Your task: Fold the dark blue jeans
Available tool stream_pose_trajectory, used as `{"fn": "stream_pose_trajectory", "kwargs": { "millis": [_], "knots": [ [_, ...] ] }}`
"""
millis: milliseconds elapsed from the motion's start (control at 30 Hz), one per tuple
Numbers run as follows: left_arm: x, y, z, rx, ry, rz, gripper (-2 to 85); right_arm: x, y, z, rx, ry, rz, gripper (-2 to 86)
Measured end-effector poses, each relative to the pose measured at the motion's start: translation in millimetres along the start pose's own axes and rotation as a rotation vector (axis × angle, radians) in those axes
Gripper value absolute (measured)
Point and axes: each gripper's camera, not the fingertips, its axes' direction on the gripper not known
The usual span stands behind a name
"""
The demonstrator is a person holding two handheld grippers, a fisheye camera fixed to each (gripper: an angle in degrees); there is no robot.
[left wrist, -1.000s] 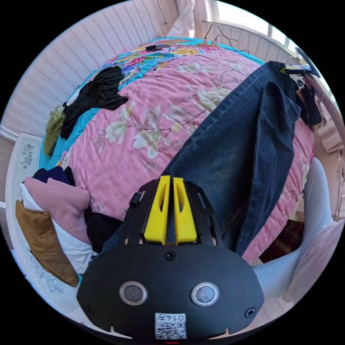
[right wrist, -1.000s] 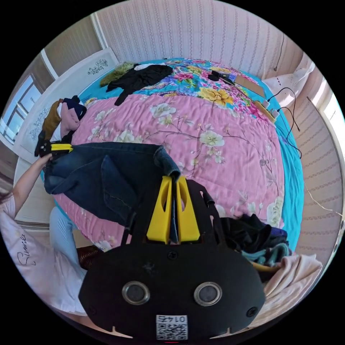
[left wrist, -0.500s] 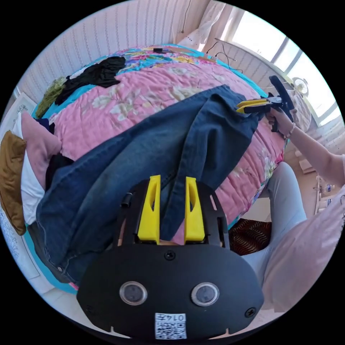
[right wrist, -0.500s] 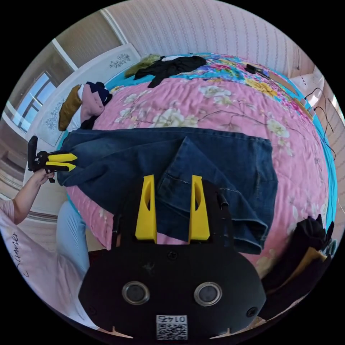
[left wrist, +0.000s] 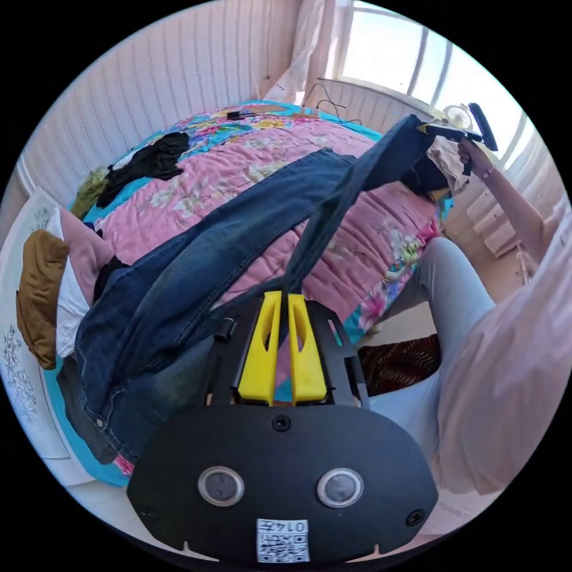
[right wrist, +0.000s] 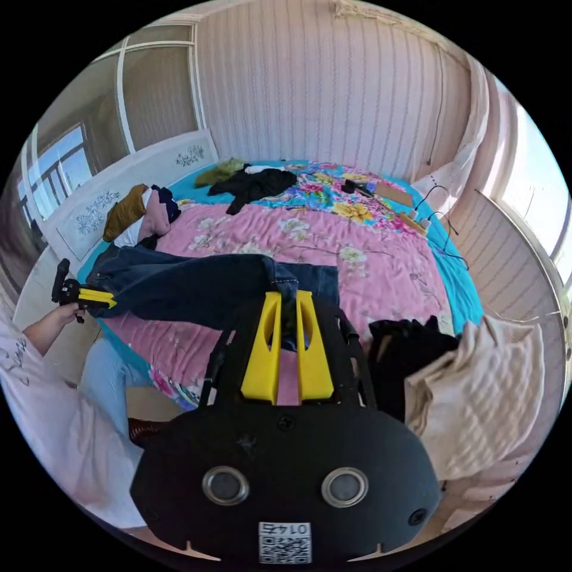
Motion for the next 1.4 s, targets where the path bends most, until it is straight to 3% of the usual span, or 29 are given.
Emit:
{"fn": "stream_pose_trajectory", "kwargs": {
  "millis": [67, 200, 267, 567, 800, 900, 1000, 1167, 1300, 1400],
  "knots": [
    [19.1, 16.7, 14.1, -0.042, 0.03, -0.018, 4.2, 7.7, 46.9, -15.9, -0.036, -0.023, 0.024, 5.1],
    [42.2, 44.6, 55.2, -0.214, 0.098, -0.11, 4.9, 38.7, 156.8, 24.1, -0.408, -0.034, 0.309, 8.1],
    [48.7, 48.9, 49.3, -0.205, 0.103, -0.101, 4.6, 44.1, 185.4, 30.4, -0.464, -0.076, 0.394, 8.6],
    [31.8, 25.3, 29.5, -0.092, -0.033, -0.176, 5.2, 44.9, 162.1, 47.4, -0.281, -0.05, 0.37, 12.3],
    [39.8, 0.4, 98.7, -0.26, -0.09, -0.159, 6.9, 36.6, 155.2, 122.3, -0.398, -0.074, 0.45, 11.2],
    [39.8, 6.4, 97.9, -0.256, -0.059, -0.152, 3.8, 26.0, 145.3, 104.9, -0.38, -0.084, 0.385, 4.4],
    [41.7, 11.4, 86.8, -0.211, -0.029, -0.131, -0.4, 21.3, 129.1, 77.6, -0.296, -0.038, 0.329, 3.1],
    [39.3, 5.1, 75.0, -0.115, -0.128, -0.135, -0.9, 19.4, 91.3, 78.8, -0.28, 0.002, 0.255, 3.6],
    [24.3, 23.2, 96.1, -0.152, -0.074, -0.251, -0.8, 14.2, 83.0, 128.1, -0.401, 0.067, 0.314, 6.9],
    [24.9, 44.1, 71.2, -0.077, -0.126, -0.294, -0.6, -6.3, 86.7, 121.2, -0.349, 0.058, 0.308, 8.8]
  ]
}}
